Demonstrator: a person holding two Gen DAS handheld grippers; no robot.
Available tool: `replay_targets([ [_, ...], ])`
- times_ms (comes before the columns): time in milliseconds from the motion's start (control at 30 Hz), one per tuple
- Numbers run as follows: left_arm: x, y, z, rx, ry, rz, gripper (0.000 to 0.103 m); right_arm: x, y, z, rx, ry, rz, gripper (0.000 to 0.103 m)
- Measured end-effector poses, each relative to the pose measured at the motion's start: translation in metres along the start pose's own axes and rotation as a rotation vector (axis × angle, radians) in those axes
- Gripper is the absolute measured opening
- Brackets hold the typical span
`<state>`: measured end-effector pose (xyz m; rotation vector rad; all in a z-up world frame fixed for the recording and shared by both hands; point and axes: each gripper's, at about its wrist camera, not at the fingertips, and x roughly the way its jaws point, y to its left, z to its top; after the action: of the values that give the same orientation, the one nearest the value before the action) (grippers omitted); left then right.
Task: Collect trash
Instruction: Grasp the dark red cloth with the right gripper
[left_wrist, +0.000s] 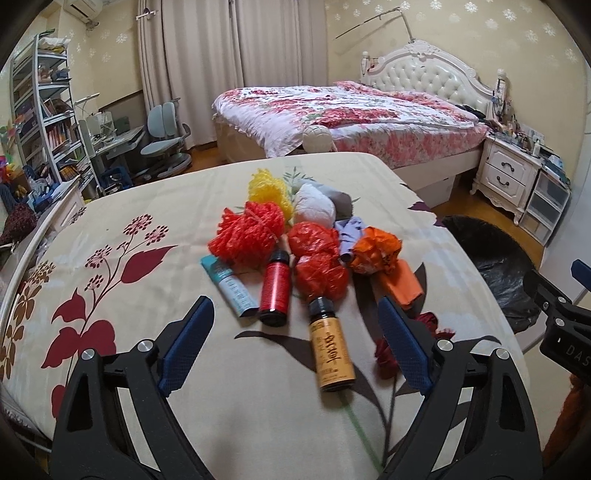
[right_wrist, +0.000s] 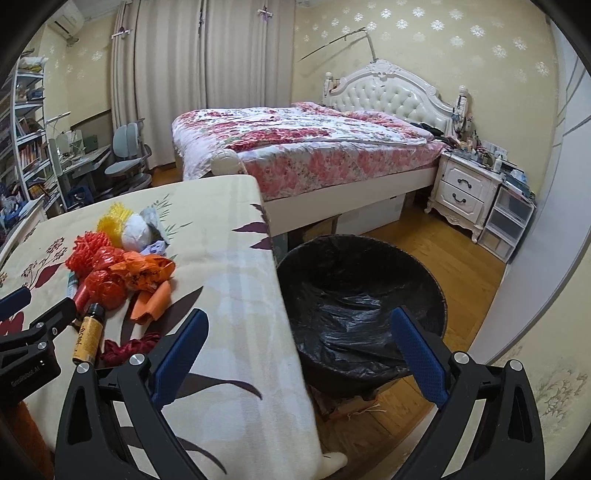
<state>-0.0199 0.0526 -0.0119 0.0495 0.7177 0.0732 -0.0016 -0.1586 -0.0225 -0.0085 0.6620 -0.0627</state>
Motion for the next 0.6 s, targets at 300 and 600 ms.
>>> replay_targets([
  [300, -0.009, 0.055, -0.015, -0.055, 0.005, 0.084, 0.088, -0.003, 0.048, -0.005, -0.080, 0.062, 0.131, 0.065],
  [600, -0.008, 0.084, -0.023, -0.103, 0.019, 0.111, 0.088, 0.005, 0.088, -0.014, -0.133, 0.114, 0.207, 0.069],
])
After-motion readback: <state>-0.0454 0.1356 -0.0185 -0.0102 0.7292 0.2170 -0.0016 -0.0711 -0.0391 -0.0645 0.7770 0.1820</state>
